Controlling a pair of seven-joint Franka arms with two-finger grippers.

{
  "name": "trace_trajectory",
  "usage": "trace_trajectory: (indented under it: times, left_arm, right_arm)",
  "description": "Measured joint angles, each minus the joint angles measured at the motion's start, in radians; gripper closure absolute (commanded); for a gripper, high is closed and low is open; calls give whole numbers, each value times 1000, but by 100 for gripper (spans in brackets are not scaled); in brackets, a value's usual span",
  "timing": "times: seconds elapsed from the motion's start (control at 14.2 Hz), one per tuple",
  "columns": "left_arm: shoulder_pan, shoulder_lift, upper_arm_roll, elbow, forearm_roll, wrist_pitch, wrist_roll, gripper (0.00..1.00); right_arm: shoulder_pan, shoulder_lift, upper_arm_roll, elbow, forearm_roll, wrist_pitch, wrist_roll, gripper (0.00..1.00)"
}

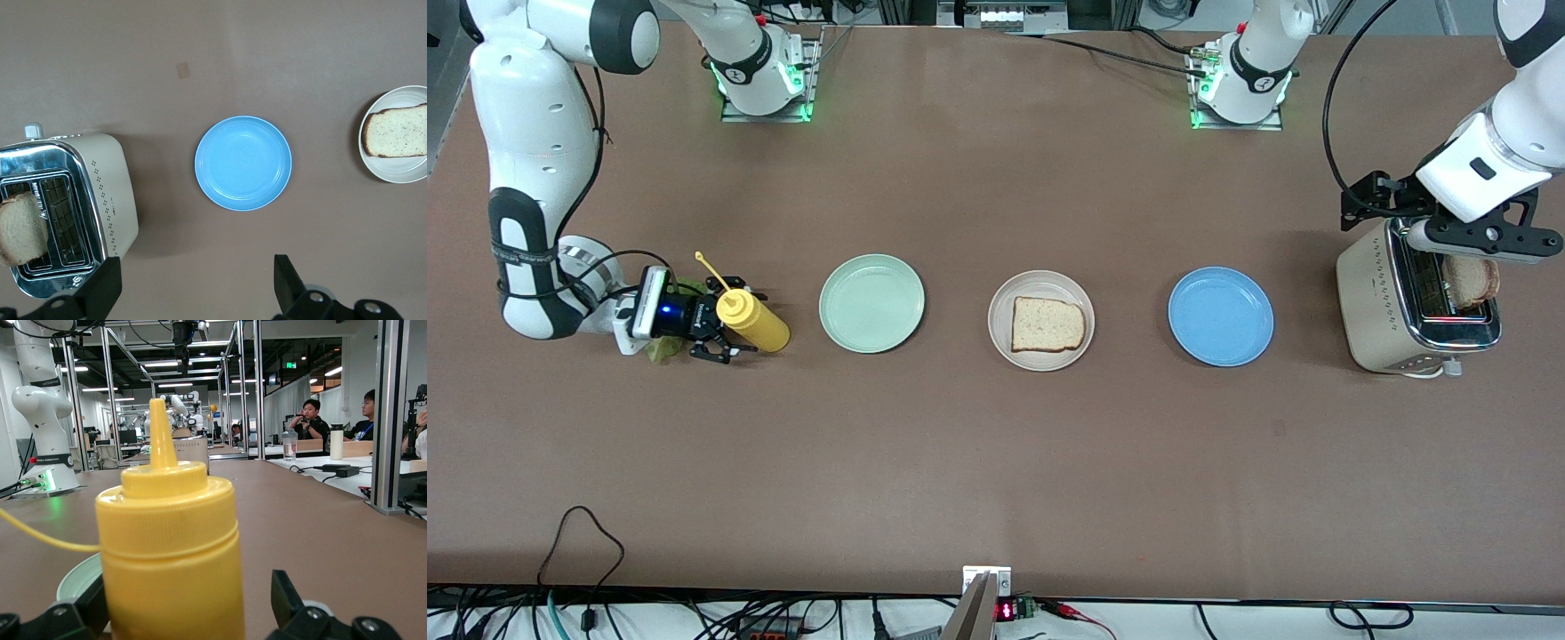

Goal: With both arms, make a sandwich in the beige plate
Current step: 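Release the yellow bottle and move the right gripper to the lettuce, then lower the right gripper onto the lettuce leaf and grasp it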

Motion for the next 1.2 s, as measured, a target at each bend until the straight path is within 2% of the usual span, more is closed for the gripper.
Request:
trace_trajectory:
  times: [0.56,0.85,1.2]
  left_arm:
    - [0,0,0,0,0,0,0,0]
    - [0,0,0,0,0,0,0,0]
    - [0,0,0,0,0,0,-1,0]
  right_arm:
    - [-3,-19,-170,50,-171,-6,13,0]
    - [66,-32,-304,154,-219,-8,115,0]
    - [138,-46,-392,272,-278,-8,328,0]
